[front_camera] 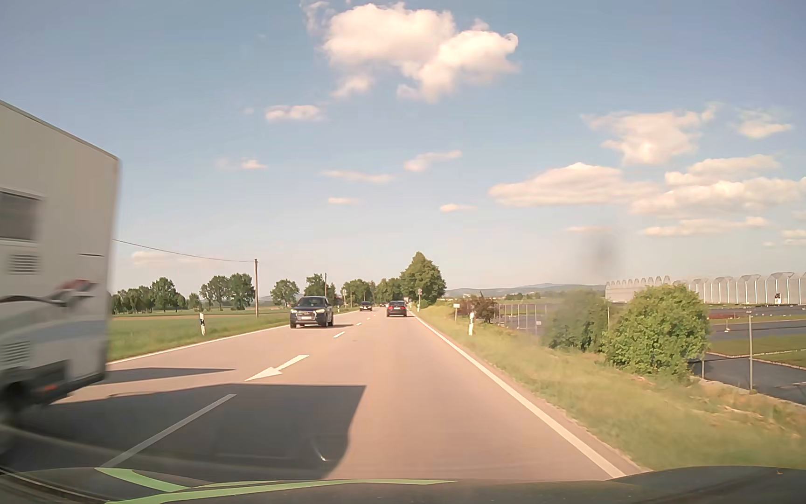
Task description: Follow the waypoints while adhering to traffic rules and regulations
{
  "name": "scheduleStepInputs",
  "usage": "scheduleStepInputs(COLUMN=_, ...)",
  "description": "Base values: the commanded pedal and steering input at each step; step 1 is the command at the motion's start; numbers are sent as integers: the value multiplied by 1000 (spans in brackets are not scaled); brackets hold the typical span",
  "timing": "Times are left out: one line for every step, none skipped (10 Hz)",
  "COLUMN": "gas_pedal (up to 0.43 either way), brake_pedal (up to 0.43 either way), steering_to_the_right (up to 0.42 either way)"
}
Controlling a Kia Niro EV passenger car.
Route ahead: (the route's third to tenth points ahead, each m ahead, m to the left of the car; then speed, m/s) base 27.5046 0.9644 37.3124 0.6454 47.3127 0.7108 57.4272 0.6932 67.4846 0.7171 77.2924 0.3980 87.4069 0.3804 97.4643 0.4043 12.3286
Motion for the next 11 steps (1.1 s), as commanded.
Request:
scheduleStepInputs(gas_pedal=110, brake_pedal=0, steering_to_the_right=-2)
scheduleStepInputs(gas_pedal=110, brake_pedal=0, steering_to_the_right=-2)
scheduleStepInputs(gas_pedal=110, brake_pedal=0, steering_to_the_right=-2)
scheduleStepInputs(gas_pedal=110, brake_pedal=0, steering_to_the_right=-2)
scheduleStepInputs(gas_pedal=118, brake_pedal=0, steering_to_the_right=-2)
scheduleStepInputs(gas_pedal=118, brake_pedal=0, steering_to_the_right=-3)
scheduleStepInputs(gas_pedal=118, brake_pedal=0, steering_to_the_right=-3)
scheduleStepInputs(gas_pedal=118, brake_pedal=0, steering_to_the_right=-3)
scheduleStepInputs(gas_pedal=118, brake_pedal=0, steering_to_the_right=-3)
scheduleStepInputs(gas_pedal=118, brake_pedal=0, steering_to_the_right=-3)
scheduleStepInputs(gas_pedal=118, brake_pedal=0, steering_to_the_right=-3)
